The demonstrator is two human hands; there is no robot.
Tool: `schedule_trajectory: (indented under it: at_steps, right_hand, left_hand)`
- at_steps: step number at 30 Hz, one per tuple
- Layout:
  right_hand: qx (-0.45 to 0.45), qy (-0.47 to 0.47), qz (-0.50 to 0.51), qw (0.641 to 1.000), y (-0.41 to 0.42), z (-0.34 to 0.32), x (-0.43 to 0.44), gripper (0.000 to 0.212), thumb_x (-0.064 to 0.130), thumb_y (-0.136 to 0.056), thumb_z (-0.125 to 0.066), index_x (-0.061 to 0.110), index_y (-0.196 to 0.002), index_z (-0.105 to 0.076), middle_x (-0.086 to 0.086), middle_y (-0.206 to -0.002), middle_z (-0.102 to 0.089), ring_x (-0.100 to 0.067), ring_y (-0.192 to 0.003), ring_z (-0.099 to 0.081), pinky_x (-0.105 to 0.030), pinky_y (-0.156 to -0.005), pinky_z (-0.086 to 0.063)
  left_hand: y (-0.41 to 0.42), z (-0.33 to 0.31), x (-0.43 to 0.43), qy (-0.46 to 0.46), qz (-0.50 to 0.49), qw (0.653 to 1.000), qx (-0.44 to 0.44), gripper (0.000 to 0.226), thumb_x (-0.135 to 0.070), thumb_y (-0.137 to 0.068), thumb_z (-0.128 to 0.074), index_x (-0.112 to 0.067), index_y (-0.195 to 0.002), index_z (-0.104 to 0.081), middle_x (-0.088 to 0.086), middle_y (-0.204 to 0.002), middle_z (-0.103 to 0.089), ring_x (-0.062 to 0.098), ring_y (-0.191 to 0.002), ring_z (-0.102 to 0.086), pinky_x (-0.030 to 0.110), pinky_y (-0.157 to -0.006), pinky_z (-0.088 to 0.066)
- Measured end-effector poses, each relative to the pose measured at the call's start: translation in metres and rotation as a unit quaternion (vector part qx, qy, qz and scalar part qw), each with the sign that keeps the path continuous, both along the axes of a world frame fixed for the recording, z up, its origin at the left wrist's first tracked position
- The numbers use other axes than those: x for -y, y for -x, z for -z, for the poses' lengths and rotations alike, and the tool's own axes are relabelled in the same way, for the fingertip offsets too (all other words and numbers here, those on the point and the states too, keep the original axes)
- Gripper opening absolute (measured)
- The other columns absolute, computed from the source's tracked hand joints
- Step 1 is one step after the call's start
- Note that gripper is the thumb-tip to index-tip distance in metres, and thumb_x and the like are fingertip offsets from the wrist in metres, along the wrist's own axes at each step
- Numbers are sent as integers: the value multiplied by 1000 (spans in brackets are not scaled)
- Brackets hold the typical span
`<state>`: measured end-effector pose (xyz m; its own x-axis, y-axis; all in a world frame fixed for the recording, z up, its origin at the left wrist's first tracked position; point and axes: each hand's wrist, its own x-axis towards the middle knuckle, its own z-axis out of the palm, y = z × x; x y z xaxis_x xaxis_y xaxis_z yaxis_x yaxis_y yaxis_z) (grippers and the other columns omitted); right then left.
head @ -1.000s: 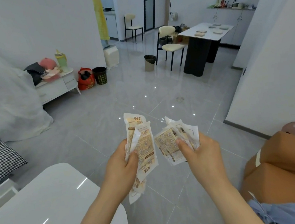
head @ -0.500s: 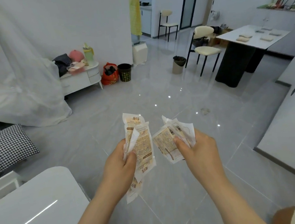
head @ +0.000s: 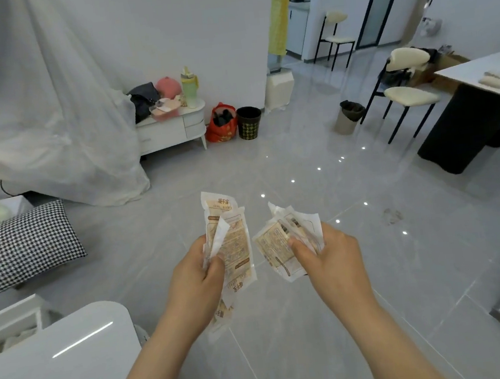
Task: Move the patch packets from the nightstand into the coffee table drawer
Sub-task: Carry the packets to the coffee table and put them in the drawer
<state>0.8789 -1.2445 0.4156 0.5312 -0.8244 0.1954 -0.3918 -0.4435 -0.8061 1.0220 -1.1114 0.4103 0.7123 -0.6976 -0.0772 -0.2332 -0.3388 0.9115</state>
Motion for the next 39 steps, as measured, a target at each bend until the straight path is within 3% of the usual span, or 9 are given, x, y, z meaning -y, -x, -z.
schedule_trajectory:
  at_steps: [5,11,14,19,22,26,33,39]
  right_hand:
    - [-5,-2,-31,1000,-61,0,35,16,18,-88,-63,22,-102,-69,14,-83,-70,0,-79,-65,-19,-67,-53]
    - [-5,-12,-85,996,-126,5,77,17,18,-88,-63,21,-105,-69,13,-86,-70,5,-82,-64,-8,-64,-47]
    - [-14,-11,-117,993,-161,10,100,17,20,-89,-62,18,-105,-69,11,-87,-70,-1,-80,-65,-13,-64,-49]
    - [-21,-2,-191,981,-224,8,144,19,19,-89,-62,18,-107,-69,9,-91,-70,-4,-82,-65,-9,-65,-47]
    - [-24,6,-232,972,-261,4,169,20,19,-89,-61,18,-108,-68,7,-93,-72,-7,-85,-66,-18,-69,-52]
    - [-35,18,-277,960,-307,2,192,20,20,-89,-61,19,-108,-68,9,-94,-71,-6,-85,-66,-22,-71,-54]
    - [-56,10,-337,940,-386,13,198,13,20,-89,-61,18,-98,-68,9,-85,-69,-5,-79,-64,-25,-68,-53]
    - [-78,31,-365,927,-469,29,182,17,22,-88,-61,17,-102,-68,8,-87,-70,-10,-80,-65,-31,-70,-54]
  left_hand:
    - [-54,1,25,-16,-28,999,9,24,-16,-97,-42,-39,-103,-50,-18,-93,-63,0,-87,-59,22,-72,-49]
    - [-102,4,53,-36,-70,997,11,26,-17,-97,-42,-42,-100,-48,-19,-93,-62,0,-88,-58,24,-72,-49]
    - [-128,6,71,-44,-107,993,17,26,-15,-96,-43,-40,-100,-50,-16,-93,-63,1,-88,-59,22,-74,-48]
    - [-169,7,104,-52,-173,983,20,26,-15,-96,-43,-39,-102,-51,-15,-93,-65,7,-89,-62,33,-78,-54]
    - [-190,7,123,-49,-204,977,17,27,-15,-95,-43,-38,-104,-53,-13,-94,-66,10,-90,-63,36,-80,-54]
    - [-215,7,137,-42,-248,968,1,29,-16,-96,-43,-44,-99,-50,-16,-95,-64,6,-90,-61,30,-77,-53]
    - [-270,13,139,-49,-313,949,-13,24,-16,-97,-41,-36,-104,-52,-14,-92,-64,2,-84,-59,17,-64,-46]
    - [-340,26,122,-56,-336,940,-30,24,-16,-97,-41,-38,-102,-50,-15,-90,-63,2,-83,-59,17,-60,-43]
